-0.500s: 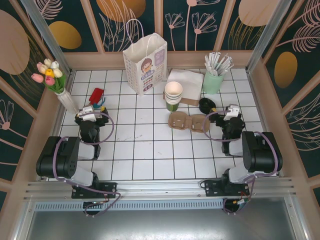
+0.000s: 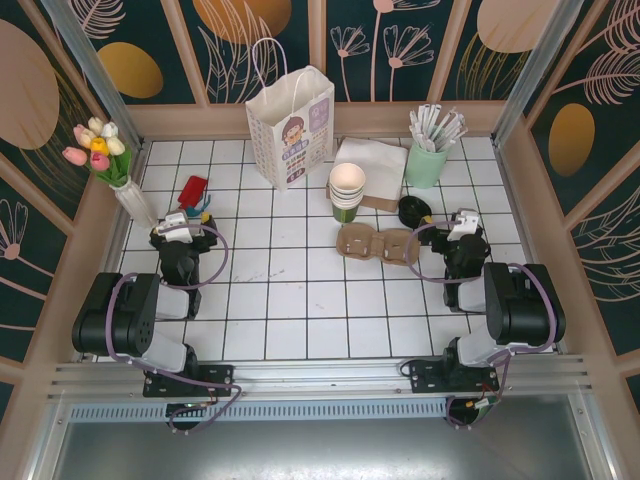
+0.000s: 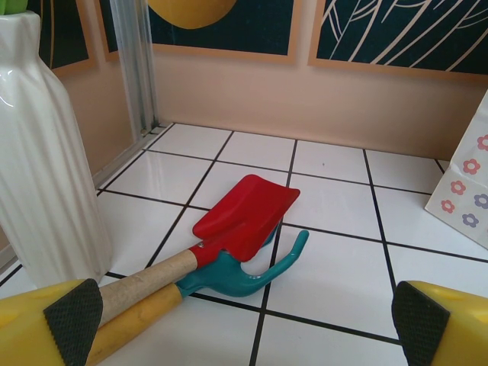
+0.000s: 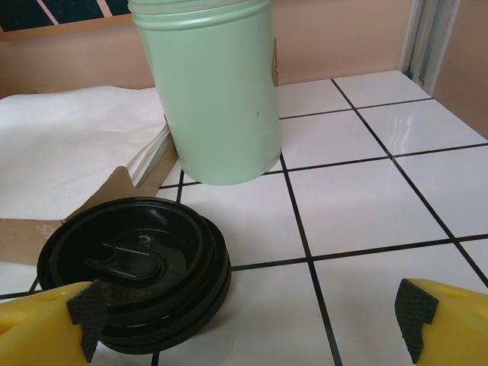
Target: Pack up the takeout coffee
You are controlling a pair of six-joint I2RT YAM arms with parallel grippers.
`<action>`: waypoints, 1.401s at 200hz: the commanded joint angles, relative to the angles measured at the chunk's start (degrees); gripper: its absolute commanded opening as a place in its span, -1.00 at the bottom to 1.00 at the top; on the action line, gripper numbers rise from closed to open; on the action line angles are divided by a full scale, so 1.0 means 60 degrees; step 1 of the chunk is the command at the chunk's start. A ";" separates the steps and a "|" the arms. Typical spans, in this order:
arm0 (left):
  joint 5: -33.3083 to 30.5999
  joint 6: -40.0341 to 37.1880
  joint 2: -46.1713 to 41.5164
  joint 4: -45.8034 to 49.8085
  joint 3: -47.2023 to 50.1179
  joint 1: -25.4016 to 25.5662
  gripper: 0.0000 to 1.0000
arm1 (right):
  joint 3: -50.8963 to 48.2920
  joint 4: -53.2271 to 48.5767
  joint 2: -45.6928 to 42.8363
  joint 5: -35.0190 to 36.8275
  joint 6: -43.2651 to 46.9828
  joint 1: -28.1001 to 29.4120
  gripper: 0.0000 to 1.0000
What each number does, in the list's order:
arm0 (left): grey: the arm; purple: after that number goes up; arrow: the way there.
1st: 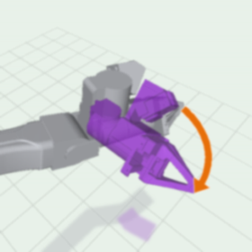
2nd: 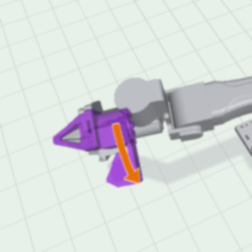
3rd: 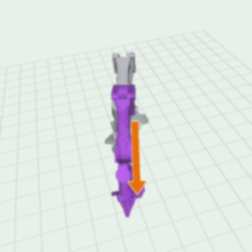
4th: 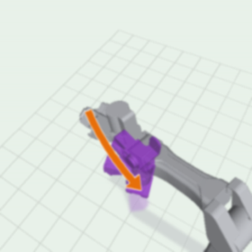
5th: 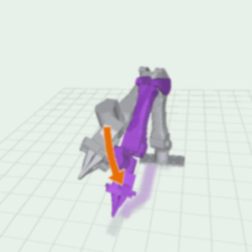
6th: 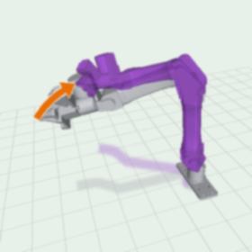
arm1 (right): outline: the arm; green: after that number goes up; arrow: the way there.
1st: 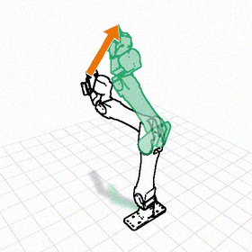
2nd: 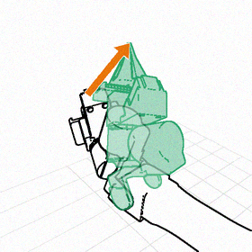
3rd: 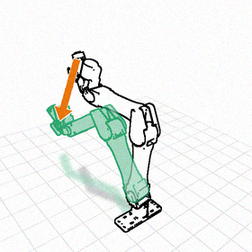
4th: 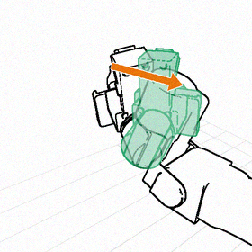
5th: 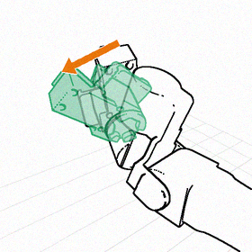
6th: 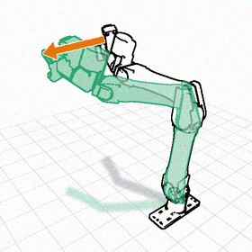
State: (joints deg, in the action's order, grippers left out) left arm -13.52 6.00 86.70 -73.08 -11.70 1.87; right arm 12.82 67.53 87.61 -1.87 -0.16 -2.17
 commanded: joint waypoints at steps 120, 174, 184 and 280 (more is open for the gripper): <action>-0.0859 0.0698 -0.1755 0.4416 -0.1896 -0.0048 0.98 | 0.0615 -0.1353 -0.1242 -0.0523 -0.0050 -0.0104 0.98; -0.2796 0.3192 -0.3399 0.8643 -0.3774 0.1047 0.98 | 0.2992 -0.6448 -0.3320 -0.0286 -0.1977 0.0371 0.98; -0.2715 0.3579 -0.3552 0.9322 -0.4179 0.1386 0.98 | 0.3522 -0.7341 -0.3419 -0.0433 -0.2636 0.0515 0.98; 0.1172 0.5629 -0.2963 1.1498 -0.5095 0.1593 0.98 | 0.8680 -1.2186 -0.0487 -0.1146 -0.2992 0.3297 0.98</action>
State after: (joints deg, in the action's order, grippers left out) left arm -11.60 36.36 66.81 -7.92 -40.51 11.38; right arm 56.29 7.64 79.11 -10.46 -18.85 14.92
